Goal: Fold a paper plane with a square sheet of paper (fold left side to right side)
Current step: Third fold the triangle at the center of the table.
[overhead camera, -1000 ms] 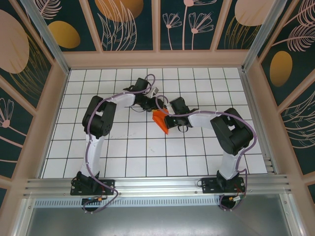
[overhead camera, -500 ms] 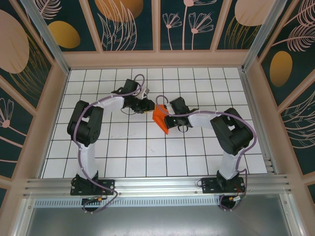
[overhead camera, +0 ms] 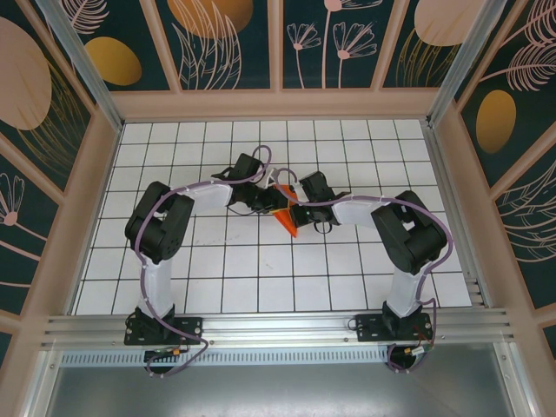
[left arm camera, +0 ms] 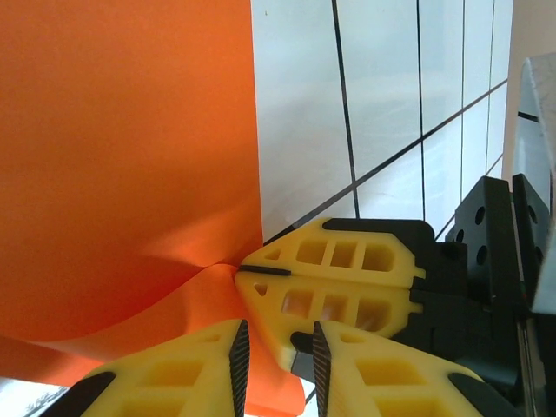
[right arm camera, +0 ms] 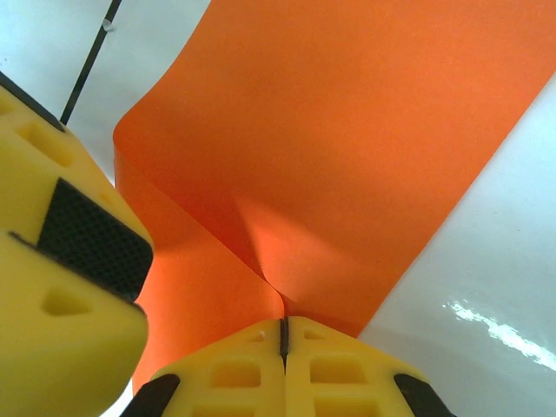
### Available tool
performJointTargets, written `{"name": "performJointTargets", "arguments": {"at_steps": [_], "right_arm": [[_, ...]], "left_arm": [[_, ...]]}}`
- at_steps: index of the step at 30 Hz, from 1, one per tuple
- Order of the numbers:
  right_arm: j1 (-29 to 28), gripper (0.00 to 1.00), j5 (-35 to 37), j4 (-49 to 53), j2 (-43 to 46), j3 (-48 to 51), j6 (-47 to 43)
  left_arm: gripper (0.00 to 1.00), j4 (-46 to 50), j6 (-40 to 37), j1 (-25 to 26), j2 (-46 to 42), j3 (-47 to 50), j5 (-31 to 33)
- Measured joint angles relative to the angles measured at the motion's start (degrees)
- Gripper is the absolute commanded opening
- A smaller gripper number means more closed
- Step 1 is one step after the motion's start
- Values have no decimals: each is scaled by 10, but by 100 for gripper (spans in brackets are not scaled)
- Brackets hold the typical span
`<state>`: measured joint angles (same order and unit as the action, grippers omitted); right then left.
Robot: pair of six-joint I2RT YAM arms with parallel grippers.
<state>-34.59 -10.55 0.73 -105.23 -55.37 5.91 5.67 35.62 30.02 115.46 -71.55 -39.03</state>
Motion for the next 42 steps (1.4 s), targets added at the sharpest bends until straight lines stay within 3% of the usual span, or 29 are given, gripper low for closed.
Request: {"name": "performJointTargets", "arguments": {"at_steps": [23, 33, 38, 42], "right_arm": [[0, 0, -2, -1, -1, 0, 0], [27, 33, -23, 49, 59, -3, 29], [30, 32, -52, 67, 126, 2, 43], [27, 26, -117, 53, 166, 34, 79]], "left_arm": [[27, -27, -2, 0, 16, 45, 21], [26, -24, -9, 0, 16, 45, 26], [26, -24, -9, 0, 16, 45, 27], [26, -24, -9, 0, 16, 45, 29]]}}
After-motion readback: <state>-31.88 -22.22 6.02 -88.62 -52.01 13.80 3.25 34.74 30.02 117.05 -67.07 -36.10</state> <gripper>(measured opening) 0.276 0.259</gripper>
